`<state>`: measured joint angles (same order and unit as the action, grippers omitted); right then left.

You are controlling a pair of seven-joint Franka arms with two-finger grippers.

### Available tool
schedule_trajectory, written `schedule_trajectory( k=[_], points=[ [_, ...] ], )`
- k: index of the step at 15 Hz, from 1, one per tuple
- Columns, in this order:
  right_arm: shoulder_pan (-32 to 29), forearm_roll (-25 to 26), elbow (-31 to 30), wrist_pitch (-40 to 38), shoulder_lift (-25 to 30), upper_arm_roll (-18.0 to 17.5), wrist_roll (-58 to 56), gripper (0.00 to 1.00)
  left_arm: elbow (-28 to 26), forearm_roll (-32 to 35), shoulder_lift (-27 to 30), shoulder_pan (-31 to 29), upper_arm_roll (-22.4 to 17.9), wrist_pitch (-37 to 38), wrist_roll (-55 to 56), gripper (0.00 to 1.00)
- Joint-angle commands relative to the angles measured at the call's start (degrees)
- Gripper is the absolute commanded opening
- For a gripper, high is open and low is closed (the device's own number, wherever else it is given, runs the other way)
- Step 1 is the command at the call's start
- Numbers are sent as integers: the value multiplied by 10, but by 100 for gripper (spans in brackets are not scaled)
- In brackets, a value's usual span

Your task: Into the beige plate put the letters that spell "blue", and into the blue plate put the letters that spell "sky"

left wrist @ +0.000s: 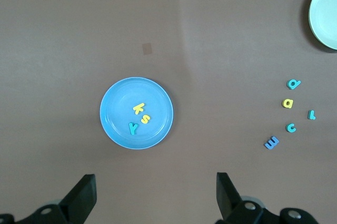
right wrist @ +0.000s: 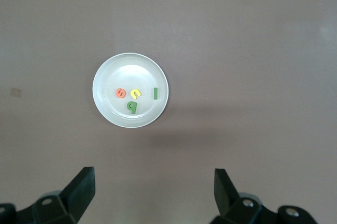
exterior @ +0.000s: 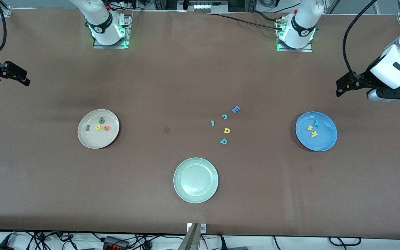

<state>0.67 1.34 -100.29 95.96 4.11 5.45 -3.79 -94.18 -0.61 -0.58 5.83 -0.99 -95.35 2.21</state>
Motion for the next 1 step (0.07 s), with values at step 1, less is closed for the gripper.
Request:
schedule_trajectory(
  k=[1],
  points=[
    [-8,9,-8,-3,9,-4,-12,100,18,-11,-8,1,-1,14,-2,100]
  ],
)
